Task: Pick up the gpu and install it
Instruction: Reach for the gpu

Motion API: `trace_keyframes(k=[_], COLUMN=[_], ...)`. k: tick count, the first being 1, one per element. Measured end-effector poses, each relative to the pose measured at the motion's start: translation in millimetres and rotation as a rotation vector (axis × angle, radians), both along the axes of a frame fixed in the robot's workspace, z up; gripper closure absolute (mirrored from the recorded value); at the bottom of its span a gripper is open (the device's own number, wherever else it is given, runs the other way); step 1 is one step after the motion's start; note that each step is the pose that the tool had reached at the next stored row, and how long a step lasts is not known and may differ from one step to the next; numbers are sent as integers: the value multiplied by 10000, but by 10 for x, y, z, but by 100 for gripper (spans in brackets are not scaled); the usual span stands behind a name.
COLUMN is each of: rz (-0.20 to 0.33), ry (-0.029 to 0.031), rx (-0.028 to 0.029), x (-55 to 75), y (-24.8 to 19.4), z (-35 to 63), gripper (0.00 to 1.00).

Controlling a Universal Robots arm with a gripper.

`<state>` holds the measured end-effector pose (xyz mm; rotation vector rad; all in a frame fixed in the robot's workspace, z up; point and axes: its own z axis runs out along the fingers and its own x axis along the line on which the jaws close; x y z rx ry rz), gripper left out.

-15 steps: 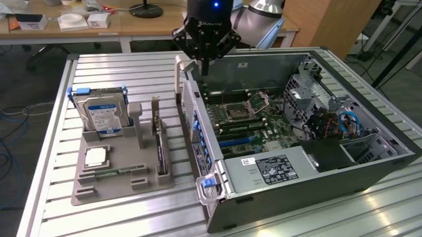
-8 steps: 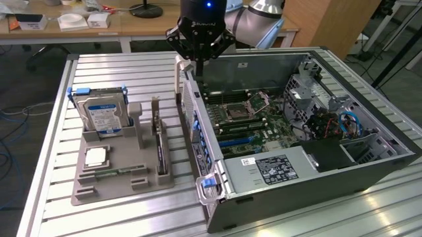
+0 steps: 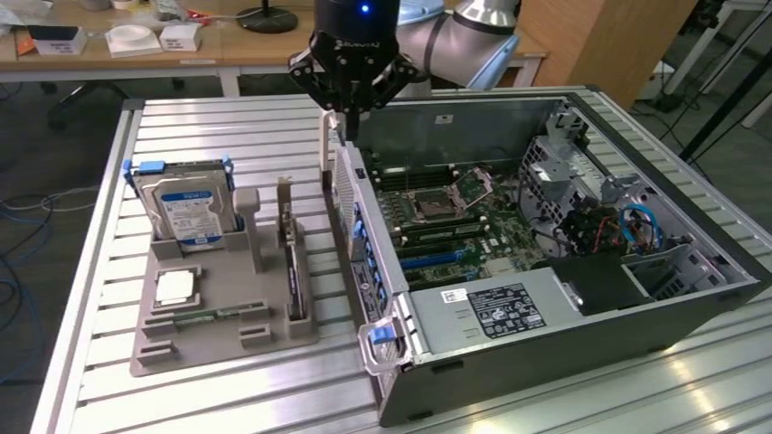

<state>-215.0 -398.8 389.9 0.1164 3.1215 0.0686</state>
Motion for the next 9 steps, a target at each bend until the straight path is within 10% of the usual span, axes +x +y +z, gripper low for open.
trace_keyframes(k=[9], rz=[0], ry=[7], rx=[0], x=[-209], y=[0], z=[-7], gripper=[89])
